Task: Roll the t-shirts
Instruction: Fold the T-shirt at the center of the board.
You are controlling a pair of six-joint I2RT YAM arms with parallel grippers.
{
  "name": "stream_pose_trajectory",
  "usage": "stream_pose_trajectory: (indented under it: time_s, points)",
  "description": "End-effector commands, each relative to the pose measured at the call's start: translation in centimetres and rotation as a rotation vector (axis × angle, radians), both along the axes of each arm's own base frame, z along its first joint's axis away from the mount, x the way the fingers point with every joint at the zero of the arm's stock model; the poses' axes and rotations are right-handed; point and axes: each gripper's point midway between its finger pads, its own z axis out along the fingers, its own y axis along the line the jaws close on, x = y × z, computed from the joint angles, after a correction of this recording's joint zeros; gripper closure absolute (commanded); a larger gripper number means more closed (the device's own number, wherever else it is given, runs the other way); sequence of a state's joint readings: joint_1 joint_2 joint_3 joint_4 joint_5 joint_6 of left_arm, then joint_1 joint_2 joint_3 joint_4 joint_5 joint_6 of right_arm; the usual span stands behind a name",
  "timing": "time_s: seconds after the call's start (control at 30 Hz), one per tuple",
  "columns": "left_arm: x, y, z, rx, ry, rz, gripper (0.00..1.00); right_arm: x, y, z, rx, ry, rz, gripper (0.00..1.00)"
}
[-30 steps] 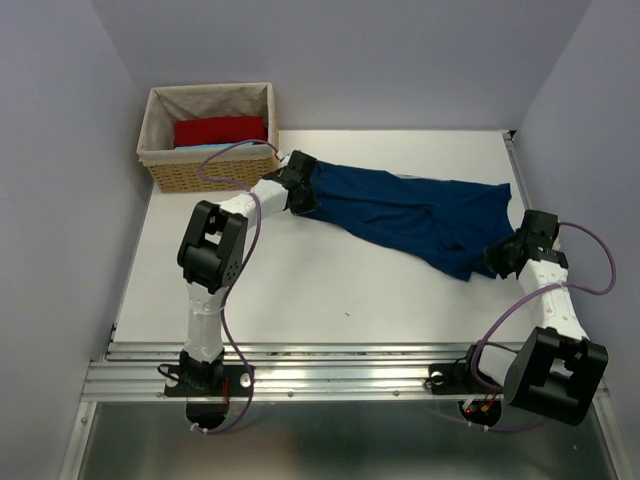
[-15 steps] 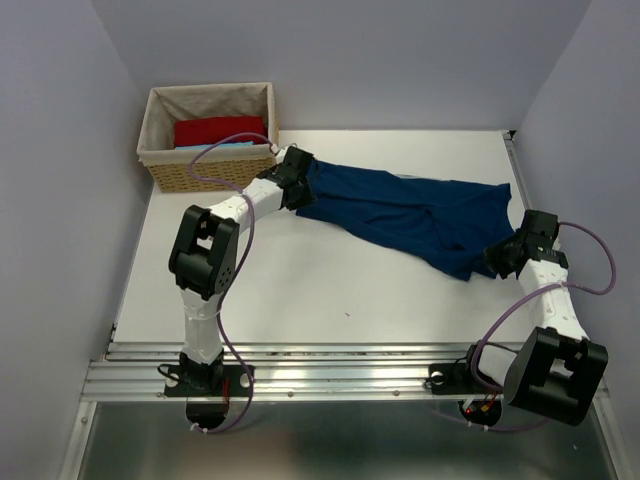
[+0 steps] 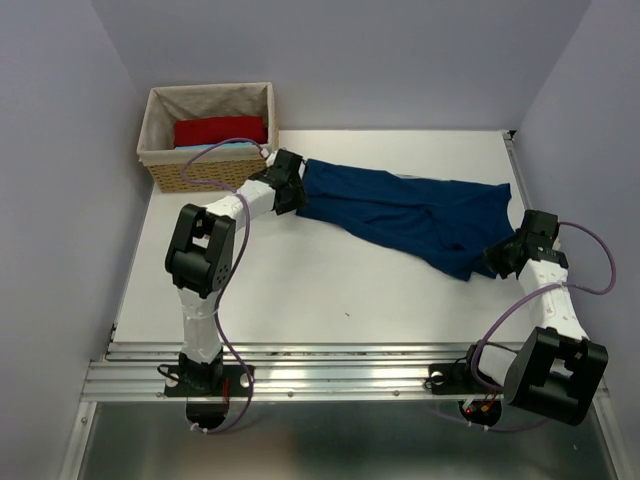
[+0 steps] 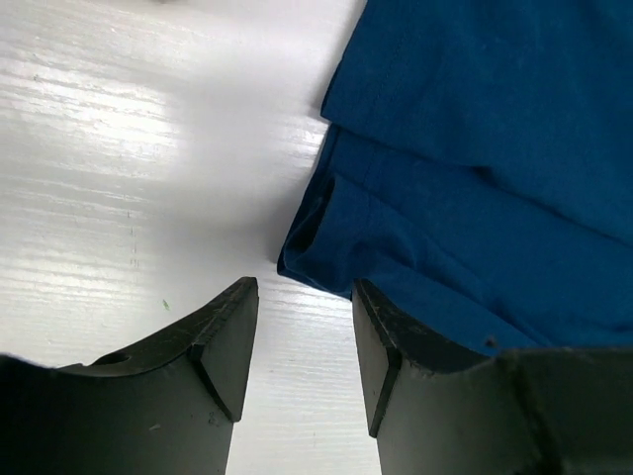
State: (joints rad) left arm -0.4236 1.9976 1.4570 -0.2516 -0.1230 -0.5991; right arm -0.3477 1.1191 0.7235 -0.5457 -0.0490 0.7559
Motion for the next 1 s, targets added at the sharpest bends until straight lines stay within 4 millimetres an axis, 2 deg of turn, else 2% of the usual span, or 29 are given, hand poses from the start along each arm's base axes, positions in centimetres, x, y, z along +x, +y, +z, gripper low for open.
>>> stream_pose_trajectory:
  time_s: [0.0,0.23,0.43,0.47,0.57,0.6,0.87,0.97]
  points:
    - [1.5,-0.4,2.1,-0.042,-0.071,-0.017,0.47,0.4,-0.3,0.8,-0.016,-0.04,0.004,0.99]
    - [2.0,-1.7,1.0,-0.09,-0.053,-0.049,0.53,0.3,-0.3,0.7,-0.014,-0.039,0.001,0.99]
    - [2.1,-1.9,0.5,-0.092,-0.043,-0.053,0.6,0.3,-0.3,0.8,-0.015,-0.04,0.0,0.99]
    - [2.2,-1.9,0.5,-0.091,-0.044,-0.052,0.64,0.3,-0.3,0.8,-0.016,-0.041,0.0,0.99]
    - [2.3,-1.7,1.0,-0.091,-0.05,-0.045,0.89,0.3,-0.3,0.8,-0.014,-0.04,-0.001,0.99]
    - [2.2,-1.7,1.4,-0.09,-0.054,-0.044,1.0,0.3,-0.3,0.8,-0.014,-0.04,-0.001,0.99]
    - [0.9,-0.6,5.9,-0.083,-0.103,-0.03,1.0,0.3,-0.4,1.1,-0.026,-0.044,-0.002,0.99]
    - [-0.1,-0.4,6.2,-0.082,-0.087,-0.044,1.0,0.4,-0.5,1.3,-0.03,-0.045,-0.001,0.99]
